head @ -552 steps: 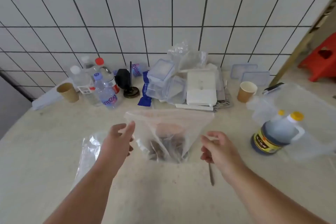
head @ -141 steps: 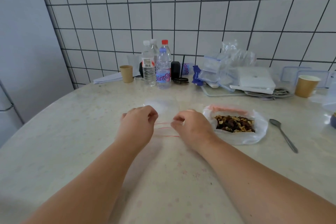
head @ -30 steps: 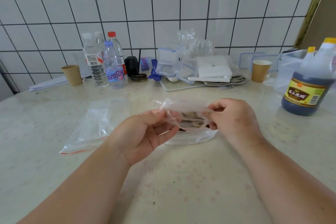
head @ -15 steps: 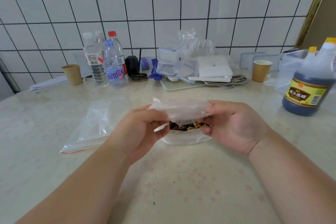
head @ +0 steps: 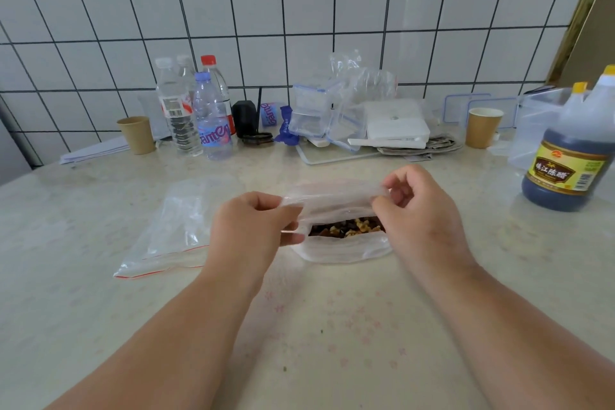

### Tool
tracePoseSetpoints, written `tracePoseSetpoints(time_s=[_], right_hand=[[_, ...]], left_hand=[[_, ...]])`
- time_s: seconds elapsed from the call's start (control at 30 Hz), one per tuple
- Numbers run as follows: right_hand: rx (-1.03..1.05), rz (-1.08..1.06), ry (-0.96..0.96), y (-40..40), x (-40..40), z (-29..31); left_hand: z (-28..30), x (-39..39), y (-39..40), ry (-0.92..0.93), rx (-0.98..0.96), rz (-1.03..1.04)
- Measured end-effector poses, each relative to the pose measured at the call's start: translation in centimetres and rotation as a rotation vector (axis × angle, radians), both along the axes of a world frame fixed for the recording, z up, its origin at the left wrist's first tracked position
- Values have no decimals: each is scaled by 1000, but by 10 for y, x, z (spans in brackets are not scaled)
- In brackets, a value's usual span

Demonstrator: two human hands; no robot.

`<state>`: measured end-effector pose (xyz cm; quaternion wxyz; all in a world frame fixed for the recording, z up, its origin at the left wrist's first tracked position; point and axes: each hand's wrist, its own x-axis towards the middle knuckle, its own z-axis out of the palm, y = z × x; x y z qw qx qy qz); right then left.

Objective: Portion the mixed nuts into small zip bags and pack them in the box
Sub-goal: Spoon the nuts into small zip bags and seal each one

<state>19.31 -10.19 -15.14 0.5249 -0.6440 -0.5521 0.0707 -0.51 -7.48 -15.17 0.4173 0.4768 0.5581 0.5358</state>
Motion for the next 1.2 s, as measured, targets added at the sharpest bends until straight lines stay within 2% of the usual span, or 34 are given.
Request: tracePoseSetpoints(time_s=[0.1,0.3,0.37,0.5,0.6,0.67,0.7,0.77,0.87,0.93,1.03,1.1,1.2], right_hand=[[-81,-71,14,4,9,-1],[-145,35,115,8,19,3],[-215,165,290,7,23,9],[-401,619,839,3,30,19],[-404,838,986,0,30,18],[-376,919,1066,0,29,18],[-369,926,1093,0,27,18],[-349,836,1025,2,20,16],[-236,524,766,3,4,9],[-162,341,517,1,-3,5],[-75,220,233,-2,-6,2],[7,149,175,-2,-5,2],[54,61,69,0,-5,0]], left_hand=[[5,4,-3,-352,-86,-208],[7,-1,-9,-620,-206,-644],[9,-5,-8,-672,-240,-679],[11,-11,1,-841,-321,-665],[9,-9,3,-867,-323,-645],[9,-9,2,-814,-283,-654],[8,-8,1,-743,-249,-639],[6,-5,0,-525,-181,-549],[1,2,-4,-190,-84,-357],[-2,4,-5,41,-28,-224],[-5,4,-3,317,40,-12],[-5,4,-1,375,68,46],[-4,3,-1,295,46,43]])
